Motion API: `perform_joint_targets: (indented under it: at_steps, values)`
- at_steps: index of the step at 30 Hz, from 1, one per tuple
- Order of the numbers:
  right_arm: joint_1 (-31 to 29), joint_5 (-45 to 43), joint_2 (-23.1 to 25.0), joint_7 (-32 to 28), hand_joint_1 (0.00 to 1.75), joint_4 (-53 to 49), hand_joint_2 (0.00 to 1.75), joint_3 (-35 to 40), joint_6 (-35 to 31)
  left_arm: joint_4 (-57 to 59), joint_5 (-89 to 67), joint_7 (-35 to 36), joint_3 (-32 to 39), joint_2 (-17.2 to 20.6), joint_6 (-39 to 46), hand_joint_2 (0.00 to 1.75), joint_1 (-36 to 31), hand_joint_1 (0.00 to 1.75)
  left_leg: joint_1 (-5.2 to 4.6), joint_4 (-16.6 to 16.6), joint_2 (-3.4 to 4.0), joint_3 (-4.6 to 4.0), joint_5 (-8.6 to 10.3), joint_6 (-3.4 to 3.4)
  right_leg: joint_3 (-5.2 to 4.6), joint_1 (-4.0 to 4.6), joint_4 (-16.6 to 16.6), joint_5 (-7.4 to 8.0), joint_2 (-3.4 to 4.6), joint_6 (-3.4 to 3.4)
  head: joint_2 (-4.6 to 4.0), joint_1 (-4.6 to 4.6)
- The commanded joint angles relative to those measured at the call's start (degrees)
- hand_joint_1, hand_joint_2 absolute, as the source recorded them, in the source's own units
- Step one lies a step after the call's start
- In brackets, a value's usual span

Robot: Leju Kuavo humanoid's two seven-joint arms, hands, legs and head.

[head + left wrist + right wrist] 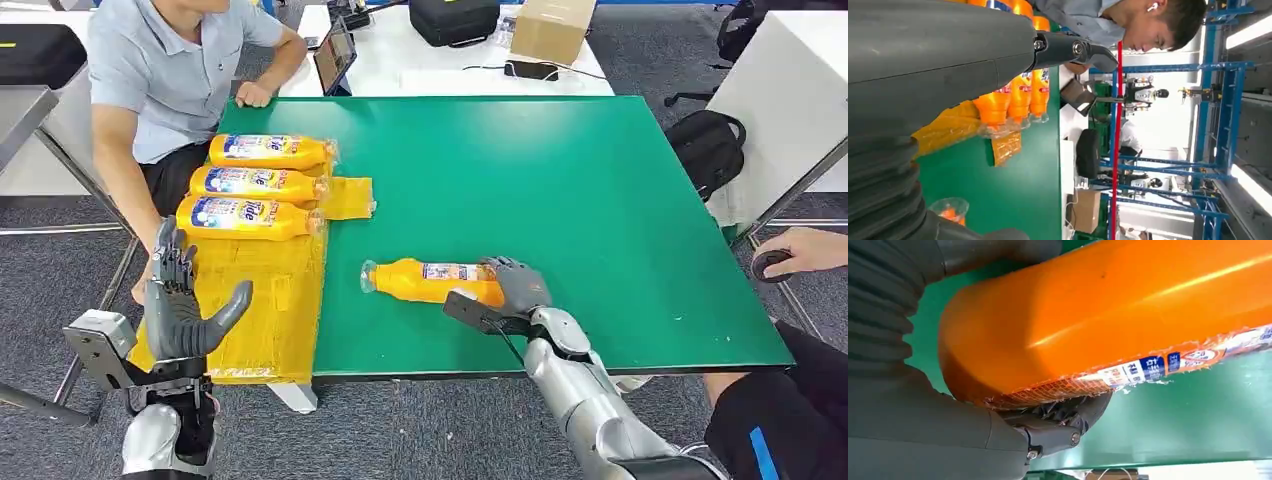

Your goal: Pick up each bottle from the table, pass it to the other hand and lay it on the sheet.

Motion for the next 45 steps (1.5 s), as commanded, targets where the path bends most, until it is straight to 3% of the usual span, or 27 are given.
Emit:
perform_joint_targets:
  at_steps: [1,3,6,8,11,13,25,28,31,33,39,41,45]
  values:
    - [3.0,-2.9,0.1,-3.2,1.75,6.1,1.75,-1.0,1.4,6.1,0.4,-0.2,-0.7,1.5,-0.2,1.75,-2.9,0.0,0.03,-0.2,-0.28,0.14,0.08,0.12,0.25,0.09,-0.3,0.01,-0.38,-0.2,0.0,0.0]
    - [3.5,-6.8,0.6,-8.5,1.75,4.8,1.75,-2.9,2.3,7.2,0.8,-0.4,-1.0,1.6,-0.6,1.75,-3.4,0.0,0.03,-0.2,-0.22,0.19,0.06,0.08,0.29,0.07,-0.2,0.0,-0.3,-0.16,0.0,0.02]
    - [3.6,-7.0,0.7,-8.7,1.75,4.7,1.75,-2.9,2.6,7.7,0.8,-0.4,-1.2,1.6,-0.6,1.75,-3.7,0.0,0.04,-0.3,-0.32,0.12,0.18,0.16,0.26,0.11,-0.4,0.08,-0.47,-0.32,0.0,0.02]
    - [4.3,-11.4,1.3,-14.7,1.75,2.5,1.75,-4.7,2.3,8.2,1.2,-0.9,-1.4,1.7,-0.8,1.75,-3.9,0.0,0.02,-0.2,-0.22,0.1,0.15,0.12,0.19,0.08,-0.2,0.07,-0.34,-0.27,0.0,0.0]
    - [6.4,-18.7,2.9,-22.6,1.75,-4.7,1.75,-6.6,-0.8,9.2,0.9,-0.4,-2.0,1.3,-0.3,1.75,-3.9,0.0,0.02,-0.1,-0.11,0.18,0.03,0.03,0.22,0.06,-0.1,0.01,-0.15,-0.14,0.0,0.02]
    - [9.2,-24.5,3.9,-25.3,1.75,-13.6,1.75,-6.8,0.5,11.2,-5.3,1.0,-3.4,1.0,4.9,1.75,-3.7,0.0,0.01,-0.2,-0.17,0.09,0.07,0.08,0.16,0.06,-0.1,0.02,-0.25,-0.21,0.0,0.0]
    - [10.2,-26.5,3.9,-25.2,1.75,-16.0,1.75,-6.6,1.1,12.2,-7.9,1.8,-4.2,1.5,6.6,1.75,-3.8,0.0,-0.05,0.0,-0.25,-0.65,0.09,0.13,-0.43,-0.04,0.0,-0.05,-0.1,-0.07,0.0,0.0]
    - [12.4,-31.9,5.2,-29.1,1.75,-23.4,1.75,-7.6,-0.2,15.4,-10.4,5.6,-6.2,0.3,4.7,1.75,-1.9,0.0,-0.06,-0.1,-0.28,-0.66,0.08,0.15,-0.44,-0.04,0.0,-0.07,-0.16,-0.13,0.0,-0.02]
    - [16.0,-35.0,6.6,-29.3,1.75,-32.7,1.75,-7.0,-0.7,14.3,-6.2,3.5,-5.7,-2.0,2.5,1.75,2.1,0.0,-0.09,-0.1,-0.22,-0.7,0.04,0.16,-0.47,-0.07,0.0,-0.09,-0.15,-0.09,0.0,0.0]
    - [18.0,-32.1,6.6,-30.1,1.75,-36.9,1.75,-5.2,-6.0,11.9,-3.4,3.4,-5.9,-2.1,0.0,1.75,4.0,0.0,-0.08,0.0,-0.15,-0.68,-0.02,0.17,-0.46,-0.05,0.0,-0.12,-0.08,-0.1,0.0,0.0]
    - [19.8,-37.1,9.4,-32.0,1.75,-39.7,1.75,-1.7,-0.7,6.4,-4.9,1.5,-12.6,0.0,-7.1,1.75,6.4,0.0,-0.05,0.0,-0.18,-0.92,0.02,0.11,-0.71,-0.03,0.1,-0.08,-0.09,-0.08,0.0,-0.02]
    - [21.2,-41.6,8.3,-32.0,1.75,-43.9,1.75,5.8,-3.6,6.5,-4.7,2.8,-14.8,-0.1,-8.4,1.75,6.2,0.0,-0.03,0.0,-0.16,-0.83,-0.04,0.14,-0.6,0.0,0.1,-0.13,-0.11,-0.15,0.0,0.0]
    - [22.0,-45.6,9.4,-32.0,1.75,-44.2,1.75,9.7,-3.0,7.3,-3.9,3.4,-15.8,-0.5,-8.0,1.75,5.7,0.0,-0.04,0.0,-0.12,-0.86,-0.05,0.15,-0.67,-0.01,0.1,-0.13,-0.08,-0.16,0.0,0.0]
